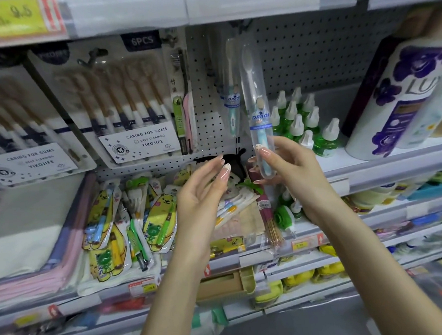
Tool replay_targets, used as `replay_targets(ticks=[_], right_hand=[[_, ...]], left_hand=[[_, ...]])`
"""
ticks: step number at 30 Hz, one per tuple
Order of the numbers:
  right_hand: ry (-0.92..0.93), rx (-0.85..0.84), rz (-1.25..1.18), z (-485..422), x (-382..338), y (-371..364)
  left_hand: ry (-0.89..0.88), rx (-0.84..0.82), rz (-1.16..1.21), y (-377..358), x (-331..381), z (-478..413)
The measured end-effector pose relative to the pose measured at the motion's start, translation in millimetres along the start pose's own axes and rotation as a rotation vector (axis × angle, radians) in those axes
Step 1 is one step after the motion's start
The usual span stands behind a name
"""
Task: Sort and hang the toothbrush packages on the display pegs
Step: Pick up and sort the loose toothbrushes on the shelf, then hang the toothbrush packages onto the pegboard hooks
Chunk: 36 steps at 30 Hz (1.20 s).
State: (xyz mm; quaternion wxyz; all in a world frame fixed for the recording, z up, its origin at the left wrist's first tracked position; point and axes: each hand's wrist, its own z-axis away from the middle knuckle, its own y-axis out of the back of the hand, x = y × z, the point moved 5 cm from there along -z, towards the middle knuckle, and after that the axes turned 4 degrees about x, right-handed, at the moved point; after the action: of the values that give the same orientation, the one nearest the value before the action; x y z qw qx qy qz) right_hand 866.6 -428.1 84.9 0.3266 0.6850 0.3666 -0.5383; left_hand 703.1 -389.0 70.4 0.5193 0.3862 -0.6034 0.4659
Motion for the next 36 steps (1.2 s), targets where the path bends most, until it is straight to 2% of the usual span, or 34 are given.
replay_targets(ticks=[6, 13, 17, 22, 29, 36], right_hand=[[-0.063, 0.013, 0.053, -32.3, 17.3, -12.1], [-0.162, 0.027, -0.136, -81.8, 35.6, -37.6], [-0.31, 0.038, -0.234, -82.9, 73.8, -45.6], [-0.528, -0.042, -0.123, -53.0, 131.9, -58.3], [-0.923, 0.069, -0.244, -15.4, 209.3, -55.7], [-0.998, 0.173, -0.375, -16.9, 245.7, -51.1]], left_hand=[[0.055, 0.103, -0.007, 40.9, -11.1, -2.1], [0.072, 0.27, -0.016, 102.6, -10.4, -5.7], [0.078, 0.324, -0.012, 122.2, -19.9, -6.7], [0.188, 0.364, -0.012, 134.9, -55.9, -13.9], [0.308, 0.364, 0.018, 145.4, -93.9, -25.1], [0.317, 0.359, 0.013, 157.5, -109.1, -38.6]])
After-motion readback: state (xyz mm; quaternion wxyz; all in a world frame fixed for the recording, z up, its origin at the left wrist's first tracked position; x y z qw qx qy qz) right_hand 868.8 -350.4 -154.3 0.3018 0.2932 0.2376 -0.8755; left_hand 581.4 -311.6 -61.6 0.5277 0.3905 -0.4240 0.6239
